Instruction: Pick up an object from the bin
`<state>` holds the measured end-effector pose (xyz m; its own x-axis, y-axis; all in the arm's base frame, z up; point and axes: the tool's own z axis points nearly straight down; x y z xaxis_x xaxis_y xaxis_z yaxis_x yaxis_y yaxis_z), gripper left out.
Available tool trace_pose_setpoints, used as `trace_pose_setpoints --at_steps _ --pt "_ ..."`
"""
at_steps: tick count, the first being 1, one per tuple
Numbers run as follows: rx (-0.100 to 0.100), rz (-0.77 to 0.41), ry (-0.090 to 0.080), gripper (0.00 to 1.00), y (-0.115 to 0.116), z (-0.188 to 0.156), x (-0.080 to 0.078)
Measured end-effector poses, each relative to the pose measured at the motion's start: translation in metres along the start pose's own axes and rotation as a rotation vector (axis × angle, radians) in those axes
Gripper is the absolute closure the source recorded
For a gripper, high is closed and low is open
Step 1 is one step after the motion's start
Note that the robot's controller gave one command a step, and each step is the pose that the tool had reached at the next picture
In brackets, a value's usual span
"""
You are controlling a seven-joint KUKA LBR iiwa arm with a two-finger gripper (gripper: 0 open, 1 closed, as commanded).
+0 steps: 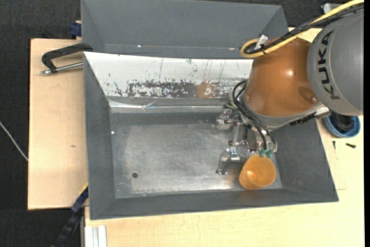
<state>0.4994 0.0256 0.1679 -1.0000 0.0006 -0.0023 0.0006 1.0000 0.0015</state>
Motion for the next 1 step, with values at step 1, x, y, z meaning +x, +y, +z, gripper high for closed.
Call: trace_pose_setpoints --at_steps 1 --pt "0.003 -0.032 0.007 0.00 -0.0577 0.0592 -0.0083"
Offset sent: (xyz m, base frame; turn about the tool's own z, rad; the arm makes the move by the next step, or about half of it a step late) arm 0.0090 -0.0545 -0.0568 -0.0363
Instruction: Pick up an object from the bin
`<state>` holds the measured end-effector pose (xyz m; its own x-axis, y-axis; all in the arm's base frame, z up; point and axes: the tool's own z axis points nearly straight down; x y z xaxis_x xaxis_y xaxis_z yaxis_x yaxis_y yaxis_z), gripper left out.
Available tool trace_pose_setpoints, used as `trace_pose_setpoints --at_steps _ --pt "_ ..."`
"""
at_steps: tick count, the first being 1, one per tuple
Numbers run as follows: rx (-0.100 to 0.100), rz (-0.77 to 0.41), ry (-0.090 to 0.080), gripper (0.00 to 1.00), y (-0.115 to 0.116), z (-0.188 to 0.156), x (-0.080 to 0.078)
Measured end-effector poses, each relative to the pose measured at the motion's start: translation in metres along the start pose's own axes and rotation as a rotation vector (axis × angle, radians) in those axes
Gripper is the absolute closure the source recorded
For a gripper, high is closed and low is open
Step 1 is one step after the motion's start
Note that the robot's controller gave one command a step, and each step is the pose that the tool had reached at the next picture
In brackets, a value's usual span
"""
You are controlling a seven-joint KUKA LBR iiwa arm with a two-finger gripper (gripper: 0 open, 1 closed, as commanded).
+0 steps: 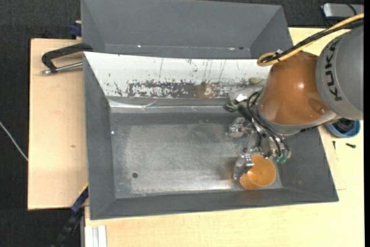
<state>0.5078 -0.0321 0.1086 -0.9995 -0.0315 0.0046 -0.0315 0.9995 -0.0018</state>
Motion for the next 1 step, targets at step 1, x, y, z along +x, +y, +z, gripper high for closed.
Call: trace_pose_setpoints --at_steps 1 --pt "-0.001 -0.036 -0.011 0.00 -0.0569 0.0382 -0.0150"
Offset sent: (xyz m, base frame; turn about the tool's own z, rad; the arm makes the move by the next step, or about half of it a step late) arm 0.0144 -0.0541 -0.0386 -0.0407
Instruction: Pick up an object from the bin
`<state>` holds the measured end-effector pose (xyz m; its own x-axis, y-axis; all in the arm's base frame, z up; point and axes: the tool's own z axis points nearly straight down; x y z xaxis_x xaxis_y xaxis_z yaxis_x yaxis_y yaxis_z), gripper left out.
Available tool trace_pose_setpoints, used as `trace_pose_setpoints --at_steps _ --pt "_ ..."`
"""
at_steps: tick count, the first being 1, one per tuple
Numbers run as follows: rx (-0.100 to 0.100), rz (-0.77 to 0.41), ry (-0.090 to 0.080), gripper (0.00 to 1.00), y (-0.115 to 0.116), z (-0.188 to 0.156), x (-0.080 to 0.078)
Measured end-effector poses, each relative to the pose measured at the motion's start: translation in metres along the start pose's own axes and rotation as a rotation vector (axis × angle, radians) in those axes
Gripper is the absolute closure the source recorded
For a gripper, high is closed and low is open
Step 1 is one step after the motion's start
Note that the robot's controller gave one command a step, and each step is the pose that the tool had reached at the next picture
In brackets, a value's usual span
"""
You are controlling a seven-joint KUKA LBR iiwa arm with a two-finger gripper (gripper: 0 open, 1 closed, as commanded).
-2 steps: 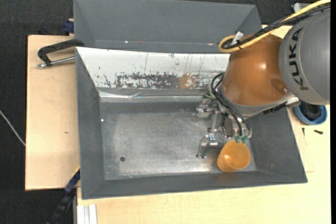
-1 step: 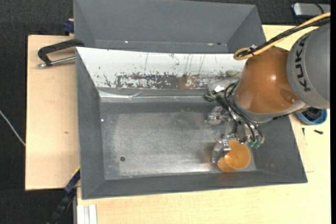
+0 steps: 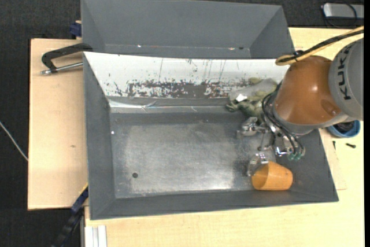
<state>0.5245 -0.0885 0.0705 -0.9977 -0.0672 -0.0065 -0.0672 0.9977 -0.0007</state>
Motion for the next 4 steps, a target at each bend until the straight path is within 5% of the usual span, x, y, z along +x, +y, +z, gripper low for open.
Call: trace_pose_setpoints --at_steps 1,2,3,4 --pt "-0.002 -0.004 0.005 1.00 0.003 -0.002 0.001" --pt "0.004 -0.066 -0.007 1.00 -0.033 -0.113 -0.004" --pt "0.000 -0.590 0.001 1.00 -0.064 -0.101 -0.015" --pt "-0.007 -1.415 0.004 1.00 -0.037 -0.095 0.019"
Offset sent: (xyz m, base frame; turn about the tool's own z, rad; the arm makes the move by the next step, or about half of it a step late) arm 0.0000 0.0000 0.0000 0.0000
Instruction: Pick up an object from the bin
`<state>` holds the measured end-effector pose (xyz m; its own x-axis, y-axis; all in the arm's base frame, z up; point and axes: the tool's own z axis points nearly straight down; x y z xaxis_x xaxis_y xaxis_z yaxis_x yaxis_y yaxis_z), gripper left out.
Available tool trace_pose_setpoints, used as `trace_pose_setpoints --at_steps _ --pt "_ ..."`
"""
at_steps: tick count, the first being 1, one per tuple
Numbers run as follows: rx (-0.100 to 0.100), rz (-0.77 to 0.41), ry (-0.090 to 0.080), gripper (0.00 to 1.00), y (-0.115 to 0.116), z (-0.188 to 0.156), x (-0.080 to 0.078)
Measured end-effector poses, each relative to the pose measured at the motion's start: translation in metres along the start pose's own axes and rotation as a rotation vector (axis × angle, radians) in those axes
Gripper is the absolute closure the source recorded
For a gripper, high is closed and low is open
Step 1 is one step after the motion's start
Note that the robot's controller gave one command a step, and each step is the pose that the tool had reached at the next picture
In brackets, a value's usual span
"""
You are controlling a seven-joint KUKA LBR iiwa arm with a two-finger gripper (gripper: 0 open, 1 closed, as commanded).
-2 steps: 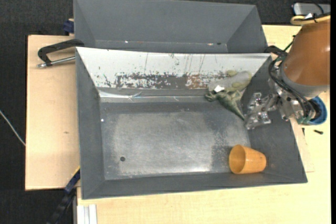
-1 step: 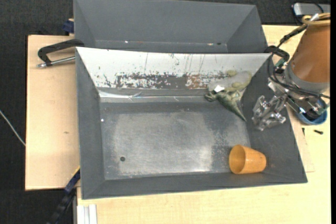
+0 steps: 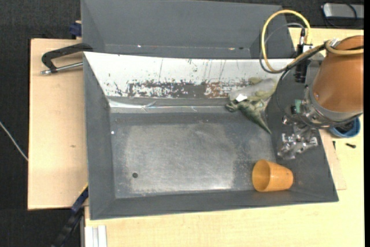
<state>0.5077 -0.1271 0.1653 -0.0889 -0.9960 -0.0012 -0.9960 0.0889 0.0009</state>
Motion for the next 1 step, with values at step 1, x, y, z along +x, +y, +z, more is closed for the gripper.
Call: trace_pose_setpoints --at_steps 1 --pt "-0.002 0.154 -0.001 1.00 -0.0173 0.0597 0.0187"
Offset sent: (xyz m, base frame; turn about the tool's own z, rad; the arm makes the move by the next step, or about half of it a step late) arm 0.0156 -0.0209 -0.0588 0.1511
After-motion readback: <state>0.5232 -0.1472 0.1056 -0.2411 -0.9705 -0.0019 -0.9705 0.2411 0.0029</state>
